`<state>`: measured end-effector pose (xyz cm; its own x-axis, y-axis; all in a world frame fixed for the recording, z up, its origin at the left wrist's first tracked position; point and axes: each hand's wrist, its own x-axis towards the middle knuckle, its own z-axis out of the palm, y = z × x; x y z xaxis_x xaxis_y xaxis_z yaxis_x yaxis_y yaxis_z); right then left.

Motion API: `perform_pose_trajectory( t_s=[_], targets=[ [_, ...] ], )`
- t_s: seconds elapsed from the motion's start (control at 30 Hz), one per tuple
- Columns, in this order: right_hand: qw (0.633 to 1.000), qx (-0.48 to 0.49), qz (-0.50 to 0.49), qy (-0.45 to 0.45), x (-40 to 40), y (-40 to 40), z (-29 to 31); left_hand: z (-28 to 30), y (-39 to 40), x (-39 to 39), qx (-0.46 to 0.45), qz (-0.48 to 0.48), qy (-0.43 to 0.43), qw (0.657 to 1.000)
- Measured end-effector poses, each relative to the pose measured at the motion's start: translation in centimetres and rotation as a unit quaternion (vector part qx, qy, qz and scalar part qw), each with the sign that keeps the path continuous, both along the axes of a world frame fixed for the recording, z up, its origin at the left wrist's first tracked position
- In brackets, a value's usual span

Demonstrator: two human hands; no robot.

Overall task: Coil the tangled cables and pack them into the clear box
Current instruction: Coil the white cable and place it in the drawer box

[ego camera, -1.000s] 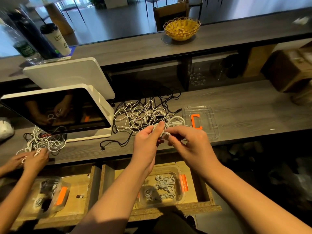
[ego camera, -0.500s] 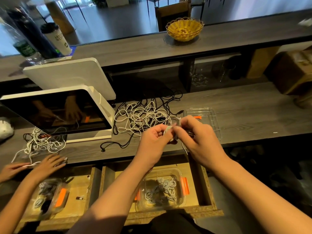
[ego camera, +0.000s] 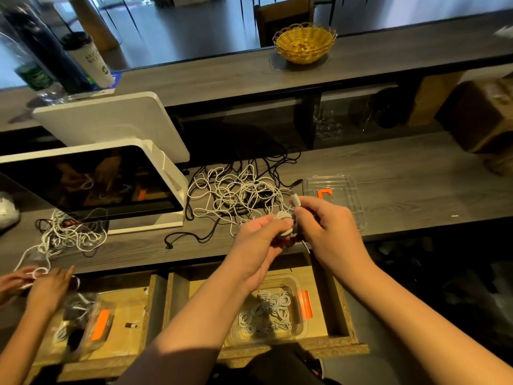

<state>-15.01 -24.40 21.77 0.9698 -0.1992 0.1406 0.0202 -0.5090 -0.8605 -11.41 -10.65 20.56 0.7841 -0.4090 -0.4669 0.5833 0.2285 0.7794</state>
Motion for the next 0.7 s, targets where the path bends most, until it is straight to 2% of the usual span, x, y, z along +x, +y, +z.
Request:
perform_pose_trajectory(
  t_s=[0.13, 0.3, 0.4, 0.47, 0.53, 0.63, 0.7],
  targets=[
    [0.997, 0.030, 0.005, 0.075, 0.6, 0.2, -0.4, -0.3, 0.4, -0.5, 0.045, 0.000, -0.024, 0.999],
    [0.988, 0.049, 0.029, 0.144, 1.2, -0.4, -1.0, -0.5, 0.4, -0.8, 0.153, -0.018, -0.112, 0.982],
    [0.978, 0.089, 0.050, 0.184, 1.3, -0.6, -1.6, -0.4, 0.5, -0.8, 0.246, -0.043, -0.214, 0.944],
    [0.966, 0.136, 0.053, 0.212, 1.2, -0.7, -2.2, -0.1, 0.6, -1.2, 0.266, -0.056, -0.256, 0.928],
    [0.959, 0.162, 0.051, 0.228, 1.1, -0.8, -2.6, -0.2, 0.6, -1.5, 0.304, -0.065, -0.316, 0.896],
    [0.960, 0.130, 0.041, 0.244, 1.0, -0.9, -2.6, -1.2, 0.8, -1.7, 0.353, -0.056, -0.414, 0.837],
    [0.957, 0.115, 0.033, 0.264, 1.1, -0.9, -2.3, -1.6, 0.8, -1.9, 0.364, -0.037, -0.432, 0.824]
  ],
)
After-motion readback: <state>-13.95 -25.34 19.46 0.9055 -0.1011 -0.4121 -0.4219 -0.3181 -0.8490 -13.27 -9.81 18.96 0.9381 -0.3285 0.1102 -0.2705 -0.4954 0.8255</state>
